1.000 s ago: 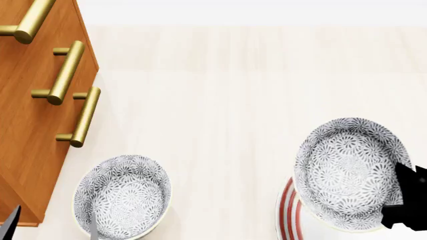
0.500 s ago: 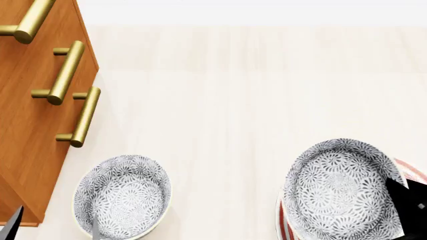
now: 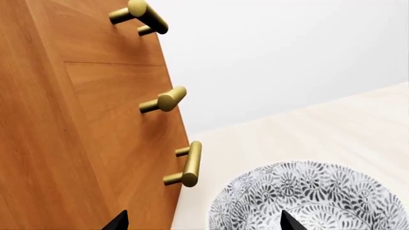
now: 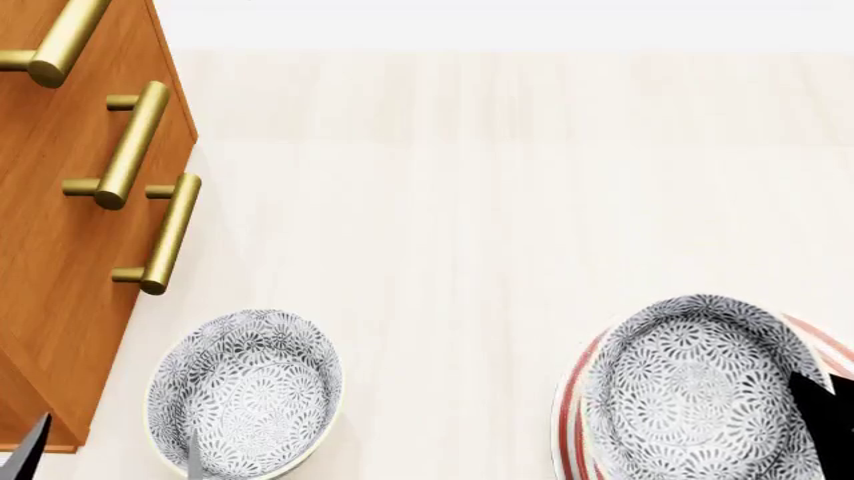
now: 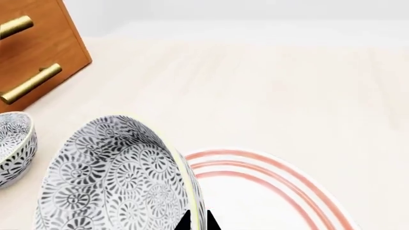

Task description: Pick up the bowl and put it in the front on the plate.

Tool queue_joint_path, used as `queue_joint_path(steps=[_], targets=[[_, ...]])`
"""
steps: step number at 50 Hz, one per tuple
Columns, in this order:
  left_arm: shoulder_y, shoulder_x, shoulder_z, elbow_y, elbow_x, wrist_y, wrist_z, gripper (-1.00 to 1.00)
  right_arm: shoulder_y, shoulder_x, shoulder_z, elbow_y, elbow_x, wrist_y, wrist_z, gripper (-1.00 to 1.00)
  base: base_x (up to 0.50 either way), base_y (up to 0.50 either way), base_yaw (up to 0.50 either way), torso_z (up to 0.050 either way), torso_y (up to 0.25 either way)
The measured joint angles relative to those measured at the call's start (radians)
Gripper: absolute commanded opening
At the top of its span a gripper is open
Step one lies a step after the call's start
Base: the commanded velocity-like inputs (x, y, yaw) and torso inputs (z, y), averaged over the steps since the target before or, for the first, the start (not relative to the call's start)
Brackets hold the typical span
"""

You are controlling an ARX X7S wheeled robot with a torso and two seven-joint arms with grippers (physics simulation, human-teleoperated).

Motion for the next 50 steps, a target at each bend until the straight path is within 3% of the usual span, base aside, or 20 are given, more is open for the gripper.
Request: queue_joint_path(steps=[50], targets=[[-0.009,-0.007,0.013,-0.006,-0.012,-0.008,-0.009,1.0,0.067,-0.08,-0.083,0.158,-0.119,0.015,0.023,-1.0,0.0,0.0,0.0,0.0,0.0]])
